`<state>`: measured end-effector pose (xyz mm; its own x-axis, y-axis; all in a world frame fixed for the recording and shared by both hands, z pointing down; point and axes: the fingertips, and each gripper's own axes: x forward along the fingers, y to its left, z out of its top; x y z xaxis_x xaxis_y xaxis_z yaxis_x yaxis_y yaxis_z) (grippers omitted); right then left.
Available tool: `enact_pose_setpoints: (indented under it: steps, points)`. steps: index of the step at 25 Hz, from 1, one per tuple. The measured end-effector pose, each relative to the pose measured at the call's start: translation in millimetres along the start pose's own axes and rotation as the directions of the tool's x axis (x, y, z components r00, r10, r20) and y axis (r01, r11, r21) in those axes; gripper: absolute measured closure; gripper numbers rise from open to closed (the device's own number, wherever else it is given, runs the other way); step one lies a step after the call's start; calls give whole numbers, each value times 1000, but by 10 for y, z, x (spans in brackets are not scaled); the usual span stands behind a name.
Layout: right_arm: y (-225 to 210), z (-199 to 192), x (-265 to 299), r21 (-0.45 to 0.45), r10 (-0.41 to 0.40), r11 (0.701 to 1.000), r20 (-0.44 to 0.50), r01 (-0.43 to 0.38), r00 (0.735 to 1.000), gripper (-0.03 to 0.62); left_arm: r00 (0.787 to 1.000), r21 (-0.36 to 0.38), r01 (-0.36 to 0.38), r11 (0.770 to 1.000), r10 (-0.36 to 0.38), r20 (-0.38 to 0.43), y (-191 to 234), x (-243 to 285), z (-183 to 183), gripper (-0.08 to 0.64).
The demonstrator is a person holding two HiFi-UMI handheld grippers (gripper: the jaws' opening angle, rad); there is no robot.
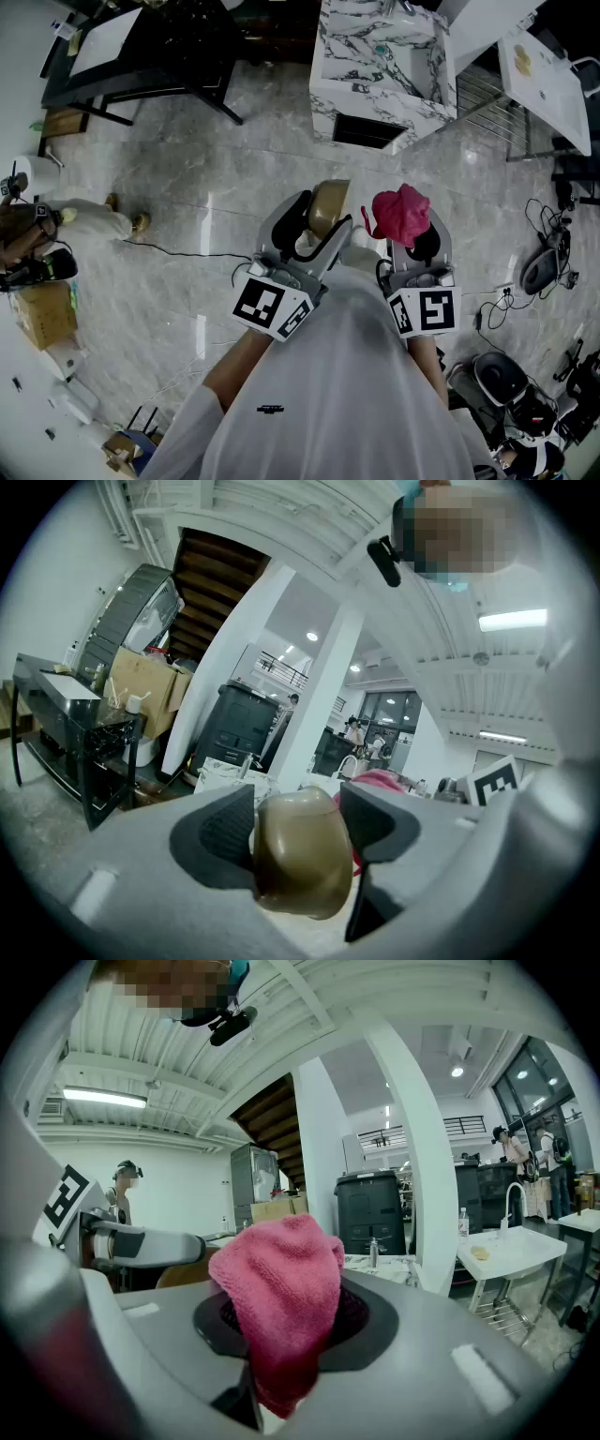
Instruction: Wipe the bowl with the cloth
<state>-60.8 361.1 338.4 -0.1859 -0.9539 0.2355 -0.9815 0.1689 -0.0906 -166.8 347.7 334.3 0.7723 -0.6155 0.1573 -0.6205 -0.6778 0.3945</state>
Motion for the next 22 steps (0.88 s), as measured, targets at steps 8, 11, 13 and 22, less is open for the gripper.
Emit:
enact_pose_setpoints:
  steps: [8, 11, 13, 22]
  points:
    - [131, 77, 115, 34, -27, 999, 23, 26, 999, 468, 1000, -12, -2, 1000, 2, 11, 274, -119, 87, 270]
    - [217, 110, 200, 33, -45, 998, 28, 44, 999, 468, 1000, -16, -9, 1000, 9, 20, 451, -238, 123, 270]
    - [288, 120, 270, 35, -59, 998, 31, 57, 998, 468, 1000, -17, -9, 1000, 9, 24, 573, -318, 145, 270]
    - [663, 60, 535, 34, -102, 994, 16, 101, 995, 468, 999, -40, 15, 999, -14, 37, 1033, -505, 239, 270]
